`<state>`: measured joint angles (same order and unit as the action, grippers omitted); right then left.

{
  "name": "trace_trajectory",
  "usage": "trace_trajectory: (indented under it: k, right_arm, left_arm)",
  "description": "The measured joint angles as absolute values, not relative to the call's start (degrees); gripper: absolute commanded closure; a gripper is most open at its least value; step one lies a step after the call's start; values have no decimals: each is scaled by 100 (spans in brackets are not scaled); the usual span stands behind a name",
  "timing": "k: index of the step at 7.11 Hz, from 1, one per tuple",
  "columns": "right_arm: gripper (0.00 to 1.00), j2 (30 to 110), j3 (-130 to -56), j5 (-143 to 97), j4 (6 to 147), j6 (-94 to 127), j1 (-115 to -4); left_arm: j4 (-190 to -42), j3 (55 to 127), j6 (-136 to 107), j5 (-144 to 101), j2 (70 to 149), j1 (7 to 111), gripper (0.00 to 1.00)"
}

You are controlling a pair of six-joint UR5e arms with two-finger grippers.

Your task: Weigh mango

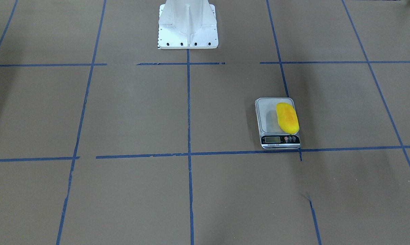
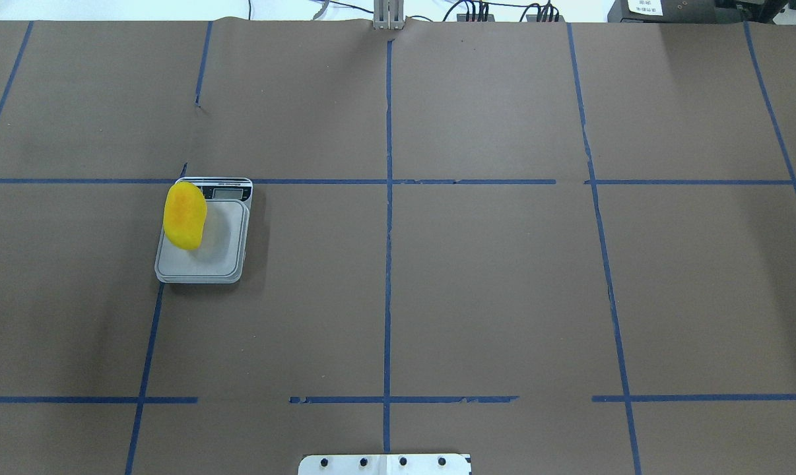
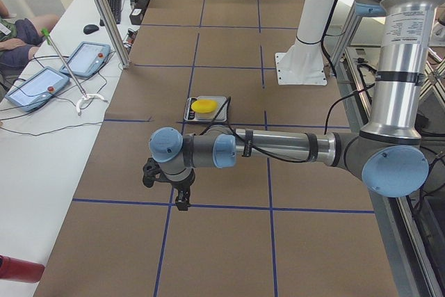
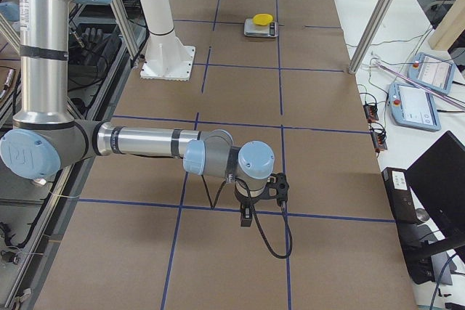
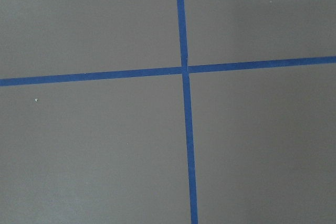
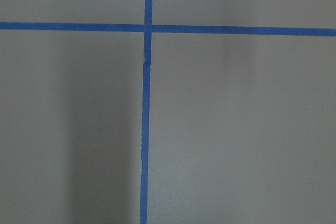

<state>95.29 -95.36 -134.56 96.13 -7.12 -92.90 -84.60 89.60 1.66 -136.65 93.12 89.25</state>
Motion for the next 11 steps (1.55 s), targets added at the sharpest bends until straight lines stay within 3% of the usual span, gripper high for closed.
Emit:
trace_trajectory:
  k: [11]
  right_arm:
    - [0, 9530, -9536, -13456, 9612, -712, -9290]
  left_arm:
    - [-8484, 8965, 61, -13623, 9329, 8942, 0]
